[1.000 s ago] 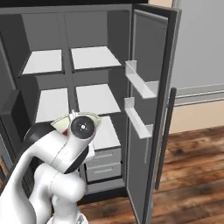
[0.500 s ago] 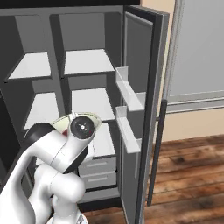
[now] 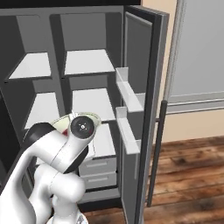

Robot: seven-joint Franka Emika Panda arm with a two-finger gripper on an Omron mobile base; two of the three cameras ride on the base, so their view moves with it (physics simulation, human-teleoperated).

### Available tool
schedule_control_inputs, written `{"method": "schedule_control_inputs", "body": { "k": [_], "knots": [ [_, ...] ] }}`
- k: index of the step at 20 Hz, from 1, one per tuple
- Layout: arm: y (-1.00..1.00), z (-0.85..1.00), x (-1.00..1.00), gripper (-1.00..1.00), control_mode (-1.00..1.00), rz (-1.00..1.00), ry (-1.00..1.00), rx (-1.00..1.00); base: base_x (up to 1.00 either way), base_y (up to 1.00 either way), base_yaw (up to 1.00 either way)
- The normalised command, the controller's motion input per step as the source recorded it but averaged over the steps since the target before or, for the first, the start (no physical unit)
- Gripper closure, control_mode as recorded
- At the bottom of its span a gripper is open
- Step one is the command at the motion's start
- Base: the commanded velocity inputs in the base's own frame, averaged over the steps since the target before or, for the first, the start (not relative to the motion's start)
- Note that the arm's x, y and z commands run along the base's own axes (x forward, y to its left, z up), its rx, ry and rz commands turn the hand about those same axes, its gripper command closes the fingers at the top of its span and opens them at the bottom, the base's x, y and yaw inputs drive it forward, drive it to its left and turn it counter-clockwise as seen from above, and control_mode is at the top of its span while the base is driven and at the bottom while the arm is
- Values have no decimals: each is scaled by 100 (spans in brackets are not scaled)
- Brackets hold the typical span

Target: Place one of the steaks on the plate and the other in the bowl. Then place the bowl in the fridge.

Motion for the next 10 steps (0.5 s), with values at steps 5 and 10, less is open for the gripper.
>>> {"method": "schedule_control_inputs", "body": {
  "k": [5,10],
  "knots": [
    [0,0,0,100,100,0,0,0,37,1,8],
    [0,0,0,100,100,0,0,0,41,1,7]
  ]
}}
